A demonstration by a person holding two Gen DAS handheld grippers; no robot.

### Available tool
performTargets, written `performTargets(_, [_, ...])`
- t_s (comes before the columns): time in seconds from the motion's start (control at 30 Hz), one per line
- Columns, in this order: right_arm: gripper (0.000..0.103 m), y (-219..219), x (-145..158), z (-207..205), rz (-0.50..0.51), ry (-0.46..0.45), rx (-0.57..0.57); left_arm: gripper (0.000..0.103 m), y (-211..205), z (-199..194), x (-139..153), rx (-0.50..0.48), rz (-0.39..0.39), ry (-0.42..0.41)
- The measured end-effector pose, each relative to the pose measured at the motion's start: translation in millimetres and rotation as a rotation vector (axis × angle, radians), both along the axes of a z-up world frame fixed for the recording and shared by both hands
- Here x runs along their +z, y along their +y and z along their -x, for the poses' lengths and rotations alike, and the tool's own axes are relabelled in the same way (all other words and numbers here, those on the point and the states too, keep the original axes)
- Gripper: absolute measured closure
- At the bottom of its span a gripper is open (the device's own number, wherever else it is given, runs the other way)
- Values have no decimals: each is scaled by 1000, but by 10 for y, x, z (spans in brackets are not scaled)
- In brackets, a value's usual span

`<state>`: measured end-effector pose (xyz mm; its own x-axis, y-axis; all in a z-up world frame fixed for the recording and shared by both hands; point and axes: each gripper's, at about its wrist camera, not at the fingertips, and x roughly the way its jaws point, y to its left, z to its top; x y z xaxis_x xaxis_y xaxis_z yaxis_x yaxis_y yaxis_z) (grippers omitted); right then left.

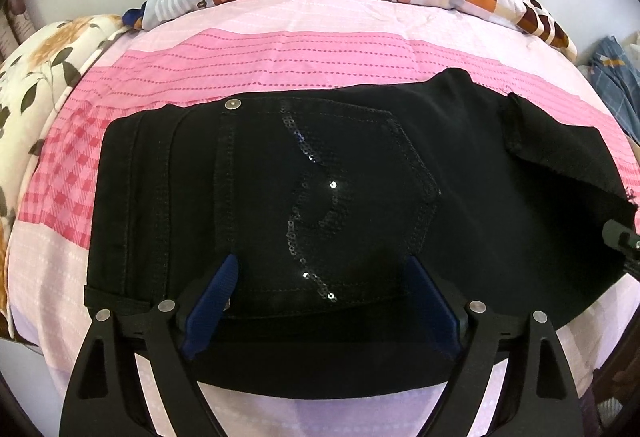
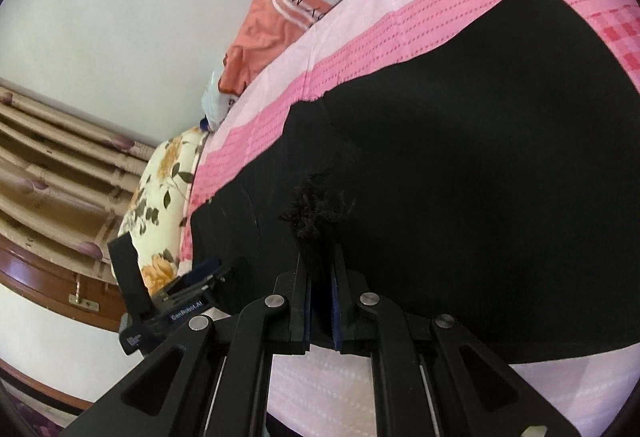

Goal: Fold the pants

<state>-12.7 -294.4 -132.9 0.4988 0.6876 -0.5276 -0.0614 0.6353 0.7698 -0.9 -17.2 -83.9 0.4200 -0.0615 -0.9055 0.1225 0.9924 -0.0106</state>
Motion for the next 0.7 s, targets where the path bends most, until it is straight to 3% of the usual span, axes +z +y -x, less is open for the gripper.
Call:
performTargets(0.43, [93, 145, -50, -3, 43, 1, 54, 14, -83, 7, -39, -26, -13, 8])
performTargets(0.7, [85, 241, -64, -1, 62, 2, 88, 12, -103, 5, -57, -31, -22, 10])
